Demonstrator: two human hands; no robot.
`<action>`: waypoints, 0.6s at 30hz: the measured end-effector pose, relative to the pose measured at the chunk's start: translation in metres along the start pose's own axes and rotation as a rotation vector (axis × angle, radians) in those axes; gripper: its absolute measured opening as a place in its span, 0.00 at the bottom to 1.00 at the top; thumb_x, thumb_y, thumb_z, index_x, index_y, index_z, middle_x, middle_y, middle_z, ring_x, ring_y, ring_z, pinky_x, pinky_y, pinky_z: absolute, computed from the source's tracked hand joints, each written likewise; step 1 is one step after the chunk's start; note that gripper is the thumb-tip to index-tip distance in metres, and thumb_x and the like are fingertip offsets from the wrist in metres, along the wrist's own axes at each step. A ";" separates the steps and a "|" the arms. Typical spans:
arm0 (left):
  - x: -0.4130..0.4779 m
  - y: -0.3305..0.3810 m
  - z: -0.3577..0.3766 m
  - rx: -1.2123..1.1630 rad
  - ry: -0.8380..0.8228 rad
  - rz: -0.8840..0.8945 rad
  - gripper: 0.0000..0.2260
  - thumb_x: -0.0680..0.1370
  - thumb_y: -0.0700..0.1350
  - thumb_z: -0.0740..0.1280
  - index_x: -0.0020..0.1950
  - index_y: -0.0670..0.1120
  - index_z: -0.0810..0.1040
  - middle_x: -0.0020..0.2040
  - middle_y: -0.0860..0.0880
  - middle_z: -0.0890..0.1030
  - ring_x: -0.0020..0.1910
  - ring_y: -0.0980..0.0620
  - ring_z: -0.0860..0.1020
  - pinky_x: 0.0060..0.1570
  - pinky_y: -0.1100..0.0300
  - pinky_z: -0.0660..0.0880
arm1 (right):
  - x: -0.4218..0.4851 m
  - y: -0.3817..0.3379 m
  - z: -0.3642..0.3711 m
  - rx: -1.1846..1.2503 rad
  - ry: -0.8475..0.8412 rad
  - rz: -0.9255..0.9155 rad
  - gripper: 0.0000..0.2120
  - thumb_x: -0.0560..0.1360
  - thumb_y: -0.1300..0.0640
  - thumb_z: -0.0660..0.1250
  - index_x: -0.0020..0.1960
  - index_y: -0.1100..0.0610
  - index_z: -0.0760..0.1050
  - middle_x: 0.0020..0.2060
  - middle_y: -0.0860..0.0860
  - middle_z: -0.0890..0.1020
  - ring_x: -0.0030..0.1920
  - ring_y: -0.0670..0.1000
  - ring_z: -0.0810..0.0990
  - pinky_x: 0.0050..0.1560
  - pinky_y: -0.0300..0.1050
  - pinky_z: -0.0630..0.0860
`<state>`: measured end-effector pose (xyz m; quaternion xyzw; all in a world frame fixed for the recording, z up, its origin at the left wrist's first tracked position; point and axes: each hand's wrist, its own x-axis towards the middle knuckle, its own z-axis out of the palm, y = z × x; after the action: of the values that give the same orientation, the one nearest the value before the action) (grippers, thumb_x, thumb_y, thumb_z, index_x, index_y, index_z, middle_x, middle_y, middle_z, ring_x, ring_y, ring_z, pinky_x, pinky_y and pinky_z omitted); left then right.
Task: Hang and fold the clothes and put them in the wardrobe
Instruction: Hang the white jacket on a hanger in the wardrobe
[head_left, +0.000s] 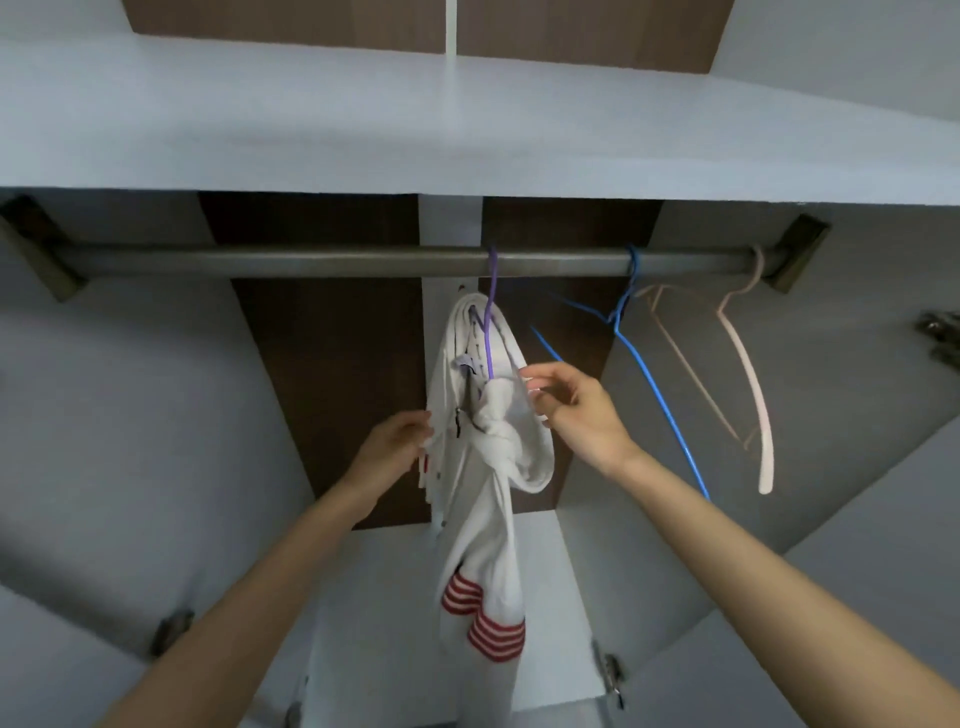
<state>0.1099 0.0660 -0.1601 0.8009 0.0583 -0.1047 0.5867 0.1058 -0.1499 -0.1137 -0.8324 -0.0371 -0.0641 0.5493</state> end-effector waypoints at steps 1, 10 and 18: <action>-0.008 0.002 -0.002 0.011 0.009 0.016 0.11 0.82 0.48 0.60 0.64 0.52 0.73 0.59 0.52 0.77 0.49 0.57 0.77 0.44 0.64 0.71 | -0.006 0.004 0.000 0.005 0.001 0.006 0.14 0.77 0.68 0.61 0.50 0.51 0.78 0.42 0.43 0.79 0.39 0.48 0.76 0.47 0.47 0.74; -0.090 0.038 0.001 -0.007 -0.028 0.184 0.11 0.80 0.49 0.62 0.63 0.55 0.72 0.60 0.53 0.77 0.54 0.58 0.77 0.47 0.67 0.71 | -0.075 0.010 -0.007 0.042 -0.005 0.093 0.11 0.76 0.63 0.64 0.48 0.47 0.76 0.39 0.47 0.79 0.38 0.49 0.74 0.44 0.45 0.71; -0.176 0.038 0.033 0.014 -0.133 0.313 0.09 0.82 0.45 0.60 0.61 0.54 0.72 0.62 0.51 0.76 0.57 0.53 0.76 0.47 0.69 0.71 | -0.194 -0.003 -0.038 0.013 0.134 0.143 0.10 0.77 0.65 0.64 0.54 0.53 0.76 0.39 0.47 0.78 0.36 0.44 0.74 0.43 0.37 0.71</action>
<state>-0.0557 0.0279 -0.0926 0.7957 -0.1069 -0.0655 0.5926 -0.0887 -0.1823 -0.1248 -0.8231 0.0589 -0.0799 0.5591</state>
